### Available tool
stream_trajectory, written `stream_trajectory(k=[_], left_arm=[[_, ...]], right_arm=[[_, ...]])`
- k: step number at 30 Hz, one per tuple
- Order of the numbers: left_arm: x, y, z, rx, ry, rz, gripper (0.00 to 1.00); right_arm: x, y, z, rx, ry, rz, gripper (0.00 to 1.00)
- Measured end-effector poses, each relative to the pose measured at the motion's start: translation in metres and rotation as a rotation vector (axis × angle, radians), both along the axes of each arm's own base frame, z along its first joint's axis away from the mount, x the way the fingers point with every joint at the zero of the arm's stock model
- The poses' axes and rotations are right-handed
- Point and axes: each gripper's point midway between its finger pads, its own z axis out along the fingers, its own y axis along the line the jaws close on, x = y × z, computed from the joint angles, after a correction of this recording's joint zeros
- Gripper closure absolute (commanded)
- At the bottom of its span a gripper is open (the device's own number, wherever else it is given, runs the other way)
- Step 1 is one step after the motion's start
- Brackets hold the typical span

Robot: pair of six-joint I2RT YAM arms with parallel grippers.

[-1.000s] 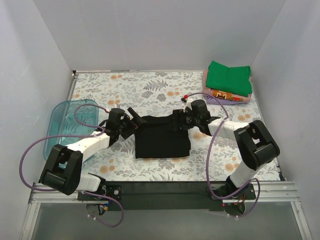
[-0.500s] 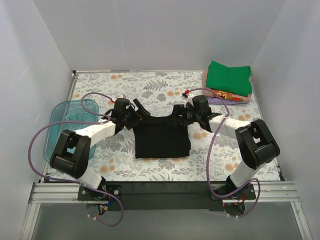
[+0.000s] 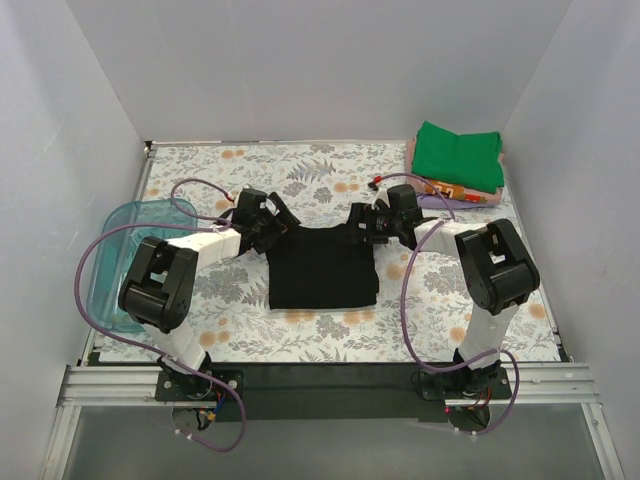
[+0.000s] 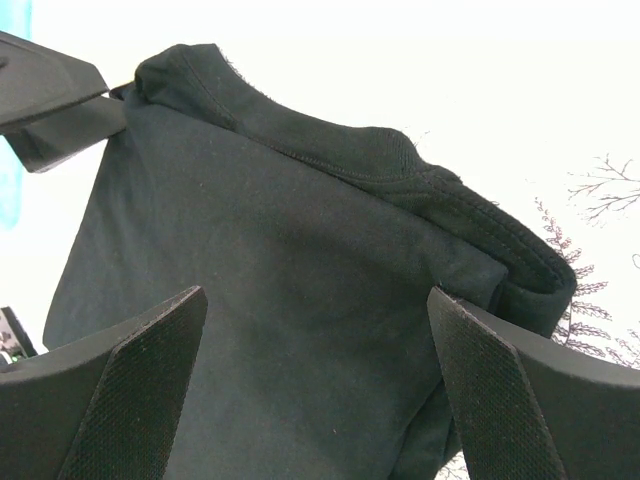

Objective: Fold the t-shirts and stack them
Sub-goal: Fold the tshirt

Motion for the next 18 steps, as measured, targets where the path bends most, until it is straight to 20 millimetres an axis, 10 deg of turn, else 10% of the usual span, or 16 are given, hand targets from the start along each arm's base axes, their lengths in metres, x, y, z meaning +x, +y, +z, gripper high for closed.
stream_trajectory(k=[8,14,18], left_arm=[[-0.008,0.012,0.033,0.046,-0.016,-0.007,0.02],[-0.023,0.030,0.151,-0.007,-0.270,0.040,0.02],[-0.055,0.054,0.193,-0.024,-0.363,0.107,0.02]], right_arm=[[-0.007,-0.018,0.028,-0.095,-0.038,-0.019,0.02],[-0.023,-0.042,0.100,-0.092,-0.229,-0.079,0.02],[-0.040,-0.053,0.081,-0.193,-0.210,-0.107,0.02]])
